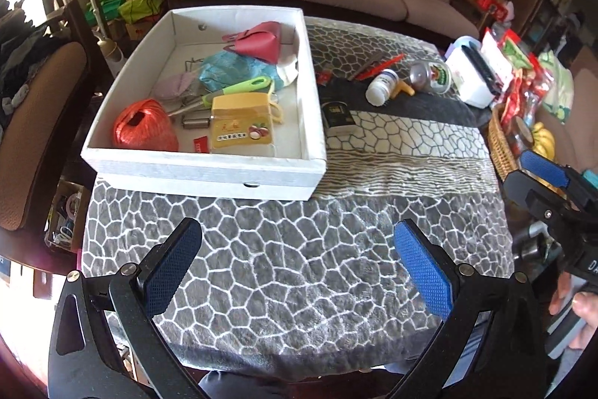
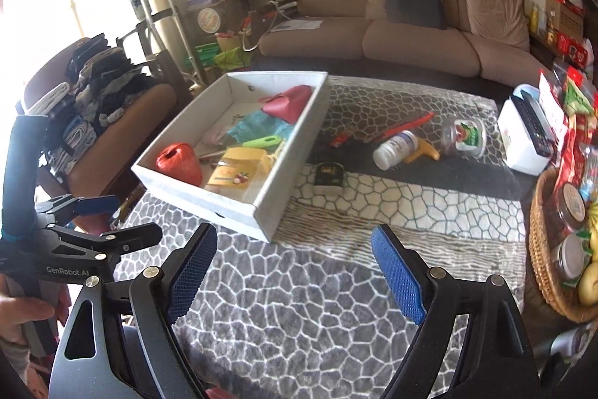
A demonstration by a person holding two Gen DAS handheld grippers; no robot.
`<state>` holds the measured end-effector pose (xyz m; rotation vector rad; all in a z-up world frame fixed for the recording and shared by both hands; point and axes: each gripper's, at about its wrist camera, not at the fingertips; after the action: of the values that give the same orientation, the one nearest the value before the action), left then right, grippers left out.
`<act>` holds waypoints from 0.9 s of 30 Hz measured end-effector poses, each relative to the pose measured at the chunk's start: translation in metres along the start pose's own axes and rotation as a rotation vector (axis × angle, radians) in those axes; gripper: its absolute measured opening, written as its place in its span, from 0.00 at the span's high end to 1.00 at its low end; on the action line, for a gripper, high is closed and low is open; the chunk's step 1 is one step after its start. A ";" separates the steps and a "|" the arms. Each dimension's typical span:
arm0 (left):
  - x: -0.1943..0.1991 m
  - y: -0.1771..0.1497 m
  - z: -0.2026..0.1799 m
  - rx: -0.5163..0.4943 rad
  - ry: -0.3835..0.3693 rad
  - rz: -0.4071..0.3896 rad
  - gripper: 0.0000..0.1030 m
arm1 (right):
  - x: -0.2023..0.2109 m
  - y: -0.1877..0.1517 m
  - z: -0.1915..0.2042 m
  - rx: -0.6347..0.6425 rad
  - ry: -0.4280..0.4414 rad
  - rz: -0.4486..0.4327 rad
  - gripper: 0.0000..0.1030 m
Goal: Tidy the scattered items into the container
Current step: 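Withdraw both tools from the box back over the table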
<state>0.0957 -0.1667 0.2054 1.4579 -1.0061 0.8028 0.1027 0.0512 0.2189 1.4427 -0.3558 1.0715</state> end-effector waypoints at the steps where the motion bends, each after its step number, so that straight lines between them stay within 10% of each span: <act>1: -0.008 0.001 -0.009 -0.015 -0.011 0.006 0.00 | -0.002 -0.004 -0.013 -0.026 0.002 0.002 0.15; 4: -0.034 0.004 -0.032 -0.048 -0.045 0.021 0.00 | -0.011 -0.015 -0.045 -0.085 0.019 0.004 0.00; 27: -0.192 0.083 -0.120 -0.126 -0.064 0.021 0.00 | -0.102 -0.010 -0.198 -0.308 -0.115 -0.037 0.00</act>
<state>-0.0503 -0.0205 0.0820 1.3740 -1.1022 0.6993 -0.0202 0.1945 0.1002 1.2315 -0.5495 0.8635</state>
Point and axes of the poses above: each gripper's, at about its wrist camera, not at the fingertips, and x roughly against the way its jaws point, z to its left, y to its top, and after that the axes turned 5 degrees about z, right-handed
